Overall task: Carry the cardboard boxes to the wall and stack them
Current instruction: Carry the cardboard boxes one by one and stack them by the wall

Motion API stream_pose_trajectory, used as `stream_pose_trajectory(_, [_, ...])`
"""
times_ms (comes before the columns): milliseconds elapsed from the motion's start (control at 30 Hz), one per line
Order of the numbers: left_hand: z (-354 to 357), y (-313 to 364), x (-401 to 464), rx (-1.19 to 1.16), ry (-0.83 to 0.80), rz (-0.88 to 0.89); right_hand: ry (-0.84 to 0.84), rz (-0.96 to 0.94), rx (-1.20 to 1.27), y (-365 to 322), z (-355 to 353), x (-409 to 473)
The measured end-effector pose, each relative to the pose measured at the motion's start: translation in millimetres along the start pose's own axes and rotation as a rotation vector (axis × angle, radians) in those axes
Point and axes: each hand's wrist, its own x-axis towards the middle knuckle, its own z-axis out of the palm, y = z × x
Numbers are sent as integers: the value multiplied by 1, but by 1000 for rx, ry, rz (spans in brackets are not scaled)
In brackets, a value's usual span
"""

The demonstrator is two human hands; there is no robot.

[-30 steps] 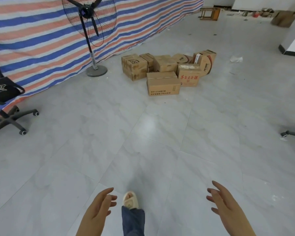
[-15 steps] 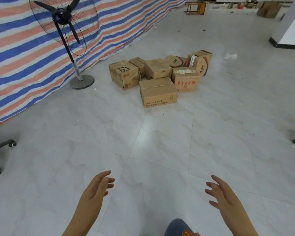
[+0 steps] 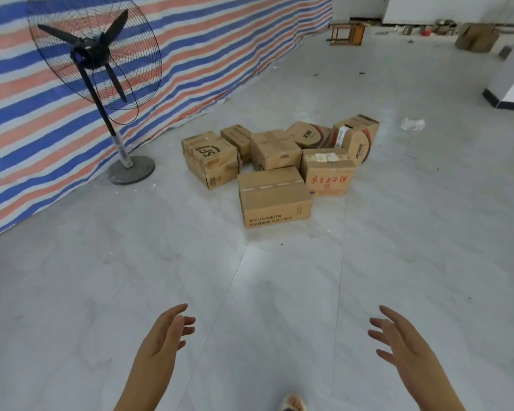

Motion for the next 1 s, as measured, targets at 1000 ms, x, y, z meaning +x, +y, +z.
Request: stream_pose_trajectory(1000, [183,159,575,21,-61,-157,93,159,-88,-206,98,558])
